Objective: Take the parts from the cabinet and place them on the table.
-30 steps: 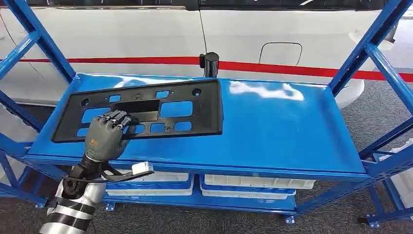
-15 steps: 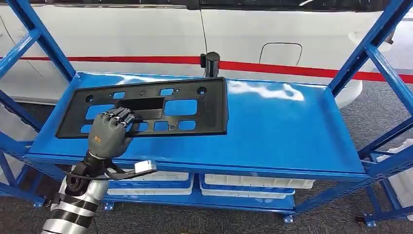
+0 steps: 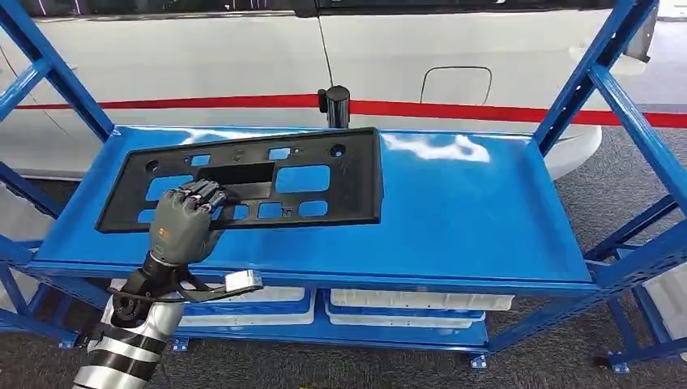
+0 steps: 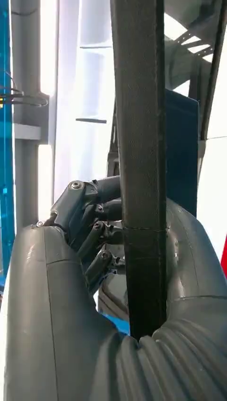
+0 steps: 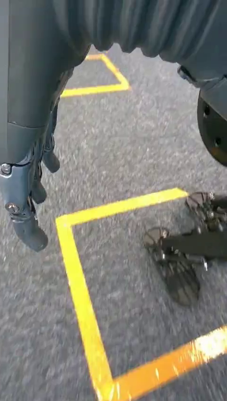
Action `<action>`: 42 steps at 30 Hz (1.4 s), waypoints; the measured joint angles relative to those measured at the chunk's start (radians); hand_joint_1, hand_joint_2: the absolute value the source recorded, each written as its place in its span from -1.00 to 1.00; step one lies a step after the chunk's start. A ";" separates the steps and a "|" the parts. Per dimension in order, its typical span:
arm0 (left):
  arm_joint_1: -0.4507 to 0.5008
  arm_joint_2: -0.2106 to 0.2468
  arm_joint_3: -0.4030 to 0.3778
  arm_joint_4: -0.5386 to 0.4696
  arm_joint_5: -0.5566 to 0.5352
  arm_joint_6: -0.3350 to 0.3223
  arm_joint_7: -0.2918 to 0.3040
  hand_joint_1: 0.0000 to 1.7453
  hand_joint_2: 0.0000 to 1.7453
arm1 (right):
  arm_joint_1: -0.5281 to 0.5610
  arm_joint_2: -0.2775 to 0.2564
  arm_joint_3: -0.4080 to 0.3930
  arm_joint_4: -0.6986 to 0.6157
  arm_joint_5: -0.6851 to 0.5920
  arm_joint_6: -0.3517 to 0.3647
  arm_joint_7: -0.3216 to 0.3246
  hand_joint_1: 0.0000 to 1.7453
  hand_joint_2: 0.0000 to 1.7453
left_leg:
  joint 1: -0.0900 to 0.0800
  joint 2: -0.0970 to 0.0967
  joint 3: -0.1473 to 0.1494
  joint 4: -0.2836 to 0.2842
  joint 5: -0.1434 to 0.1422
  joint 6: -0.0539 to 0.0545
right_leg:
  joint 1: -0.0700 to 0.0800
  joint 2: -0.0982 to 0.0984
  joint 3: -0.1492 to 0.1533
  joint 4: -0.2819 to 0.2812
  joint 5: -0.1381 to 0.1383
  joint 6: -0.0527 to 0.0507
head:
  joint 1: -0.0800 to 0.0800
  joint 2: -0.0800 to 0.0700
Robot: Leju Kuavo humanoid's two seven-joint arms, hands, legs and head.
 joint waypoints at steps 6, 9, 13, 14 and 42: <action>-0.005 0.000 -0.004 0.000 -0.003 0.000 0.005 1.00 1.00 | 0.000 0.008 0.000 0.001 0.003 -0.007 0.037 -1.00 1.00 | -0.007 -0.003 0.100 -0.220 0.078 0.006 | 0.003 0.002 -0.012 0.002 0.020 0.032 | 0.001 0.000; -0.010 0.000 -0.006 -0.001 -0.003 0.000 0.005 1.00 1.00 | 0.001 0.008 0.000 0.003 0.003 -0.010 0.041 -1.00 1.00 | -0.004 0.001 0.082 -0.231 0.104 0.043 | 0.004 0.000 -0.046 0.042 -0.018 0.036 | 0.003 0.000; -0.010 0.000 -0.013 0.000 -0.002 0.000 0.007 1.00 1.00 | 0.000 0.014 0.000 0.003 0.003 -0.011 0.041 -1.00 1.00 | -0.012 0.002 0.043 -0.230 0.131 0.057 | 0.004 0.000 -0.144 0.315 -0.147 0.025 | 0.006 0.000; -0.010 0.000 -0.013 0.000 -0.002 0.000 0.008 1.00 1.00 | 0.000 0.014 0.000 0.003 0.003 -0.011 0.044 -1.00 1.00 | -0.015 0.002 0.035 -0.230 0.136 0.057 | 0.005 0.000 -0.131 0.308 -0.142 0.031 | 0.006 0.000; -0.016 0.002 -0.027 0.006 0.013 0.000 0.015 1.00 1.00 | 0.002 0.021 -0.001 0.005 0.008 -0.018 0.072 -1.00 1.00 | 0.012 -0.007 0.023 -0.206 0.130 0.036 | -0.007 -0.004 -0.117 0.208 -0.118 0.035 | 0.007 0.000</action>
